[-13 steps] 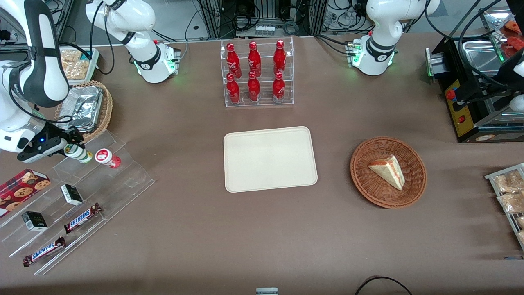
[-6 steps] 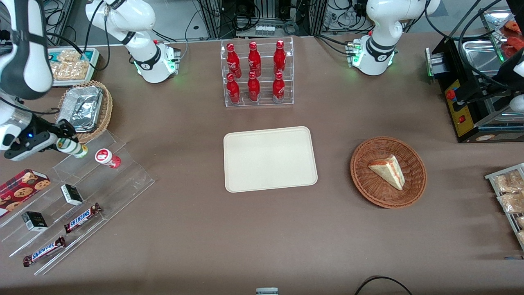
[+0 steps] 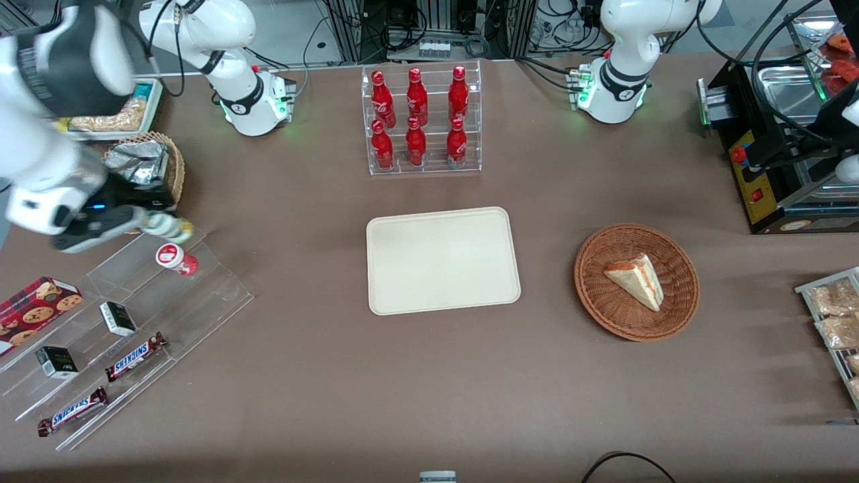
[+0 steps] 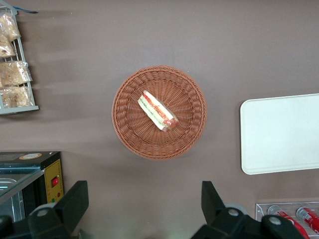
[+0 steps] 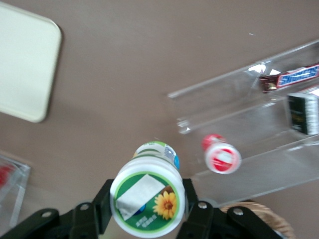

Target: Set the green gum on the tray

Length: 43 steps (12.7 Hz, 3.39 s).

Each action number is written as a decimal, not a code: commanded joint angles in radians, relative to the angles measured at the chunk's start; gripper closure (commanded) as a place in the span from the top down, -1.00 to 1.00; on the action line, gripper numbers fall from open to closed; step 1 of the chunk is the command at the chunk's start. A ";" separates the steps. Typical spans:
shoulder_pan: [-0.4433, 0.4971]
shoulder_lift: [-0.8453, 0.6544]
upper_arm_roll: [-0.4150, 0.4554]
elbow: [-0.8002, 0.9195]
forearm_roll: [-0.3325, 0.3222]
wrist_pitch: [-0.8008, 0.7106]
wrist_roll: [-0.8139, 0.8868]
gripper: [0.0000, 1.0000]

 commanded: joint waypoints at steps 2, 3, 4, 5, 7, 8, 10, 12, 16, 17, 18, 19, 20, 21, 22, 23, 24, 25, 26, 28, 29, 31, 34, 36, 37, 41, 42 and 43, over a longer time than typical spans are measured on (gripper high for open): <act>0.138 0.133 0.115 0.139 0.024 -0.022 0.455 -1.00; 0.194 0.184 0.121 0.183 0.024 -0.015 0.569 -1.00; 0.260 0.245 0.119 0.237 0.023 0.001 0.684 -1.00; 0.317 0.299 0.119 0.271 0.018 0.029 0.787 -1.00; 0.418 0.402 0.119 0.312 0.007 0.147 0.944 -1.00; 0.463 0.448 0.118 0.316 0.000 0.214 1.002 -1.00; 0.540 0.543 0.118 0.319 -0.049 0.346 1.118 -1.00; 0.607 0.642 0.118 0.343 -0.120 0.416 1.217 -1.00; 0.657 0.749 0.115 0.349 -0.193 0.495 1.271 -1.00; 0.658 0.762 0.115 0.348 -0.194 0.511 1.282 -1.00; 0.658 0.773 0.115 0.345 -0.194 0.538 1.283 -1.00; 0.658 0.784 0.113 0.342 -0.194 0.560 1.285 -1.00; 0.658 0.793 0.112 0.342 -0.192 0.568 1.285 -1.00; 0.657 0.802 0.112 0.343 -0.192 0.572 1.285 -1.00; 0.657 0.807 0.109 0.342 -0.195 0.583 1.283 -1.00; 0.657 0.810 0.098 0.342 -0.195 0.589 1.283 -0.69; 0.657 0.810 0.096 0.343 -0.195 0.589 1.282 -0.42; 0.657 0.815 0.096 0.343 -0.195 0.591 1.282 0.66; 0.654 0.816 0.093 0.343 -0.197 0.595 1.282 1.00; 0.649 0.816 0.090 0.345 -0.195 0.597 1.282 1.00; 0.646 0.812 0.090 0.346 -0.194 0.598 1.282 1.00; 0.606 0.769 0.090 0.349 -0.186 0.597 1.266 1.00; 0.561 0.600 0.090 0.330 -0.177 0.493 1.263 1.00; 0.503 0.521 0.098 0.328 -0.177 0.389 1.213 1.00; 0.497 0.481 0.096 0.328 -0.172 0.318 1.160 1.00; 0.349 0.283 0.093 0.291 -0.104 0.062 0.925 1.00; 0.277 0.238 0.092 0.290 -0.015 0.014 0.830 1.00; 0.211 0.195 0.092 0.290 0.027 -0.039 0.743 1.00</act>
